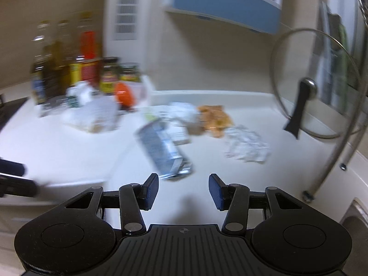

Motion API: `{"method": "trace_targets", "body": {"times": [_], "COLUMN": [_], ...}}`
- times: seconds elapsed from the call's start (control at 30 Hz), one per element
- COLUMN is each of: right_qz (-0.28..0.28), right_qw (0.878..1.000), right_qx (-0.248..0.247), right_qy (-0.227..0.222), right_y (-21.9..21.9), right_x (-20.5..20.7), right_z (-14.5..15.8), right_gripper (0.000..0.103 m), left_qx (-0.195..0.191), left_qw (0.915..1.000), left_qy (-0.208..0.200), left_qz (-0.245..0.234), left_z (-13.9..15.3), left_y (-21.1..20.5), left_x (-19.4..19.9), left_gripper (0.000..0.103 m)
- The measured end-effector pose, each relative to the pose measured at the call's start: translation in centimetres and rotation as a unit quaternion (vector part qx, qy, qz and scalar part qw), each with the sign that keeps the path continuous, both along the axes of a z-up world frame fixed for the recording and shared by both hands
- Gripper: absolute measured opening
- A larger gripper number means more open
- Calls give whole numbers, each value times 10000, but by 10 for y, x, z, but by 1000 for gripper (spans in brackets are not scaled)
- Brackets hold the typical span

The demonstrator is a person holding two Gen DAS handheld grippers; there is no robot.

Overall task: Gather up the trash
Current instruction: 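Grasp the silver foil blister pack with the left tool while the right tool grasps crumpled white tissue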

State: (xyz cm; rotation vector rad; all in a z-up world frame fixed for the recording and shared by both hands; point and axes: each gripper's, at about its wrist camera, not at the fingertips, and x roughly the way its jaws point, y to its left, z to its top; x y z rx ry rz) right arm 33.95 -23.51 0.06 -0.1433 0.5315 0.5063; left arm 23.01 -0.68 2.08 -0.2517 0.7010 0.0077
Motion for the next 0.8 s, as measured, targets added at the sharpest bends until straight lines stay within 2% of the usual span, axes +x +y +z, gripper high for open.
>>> {"method": "trace_targets", "body": {"times": [0.03,0.07,0.13,0.3,0.37,0.6,0.63,0.7,0.73,0.8], "right_qz": [-47,-87,-130,-69,98,650,690,773,759,837], "right_qw": [10000,9999,9997,9995,9992,9961,9955,9939,9936,9939], "right_qx": [-36,-93,-128,-268,-369,-599,-654,-765,-806,-664], "right_qy": [-33,-58,-150,-118,-79,5,31,167,222,275], "right_y": [-3,-7,-14,-21,-21,-16,-16,-16,-17,-21], "right_x": [11,23,44,104,124,169,175,183,185,181], "right_z": [0,-1,-1,-9,-15,-40,-44,-51,-53,-50], "right_gripper": [54,68,82,82,82,81,77,47,28,22], "left_qx": [-18,-27,-45,-98,-158,-180,-173,-154,-158,-164], "left_qw": [10000,10000,9999,9992,9986,9972,9968,9961,9957,9949], "left_qy": [-18,-29,-40,-69,-67,91,116,158,184,232], "left_qz": [26,62,138,391,492,724,768,855,891,969], "left_z": [2,3,4,7,5,-8,-10,-13,-14,-16], "left_y": [0,-2,-5,-15,-21,-42,-44,-46,-47,-47], "left_x": [8,16,33,79,97,150,155,163,166,171], "left_gripper": [68,70,71,74,79,81,81,82,82,83]}}
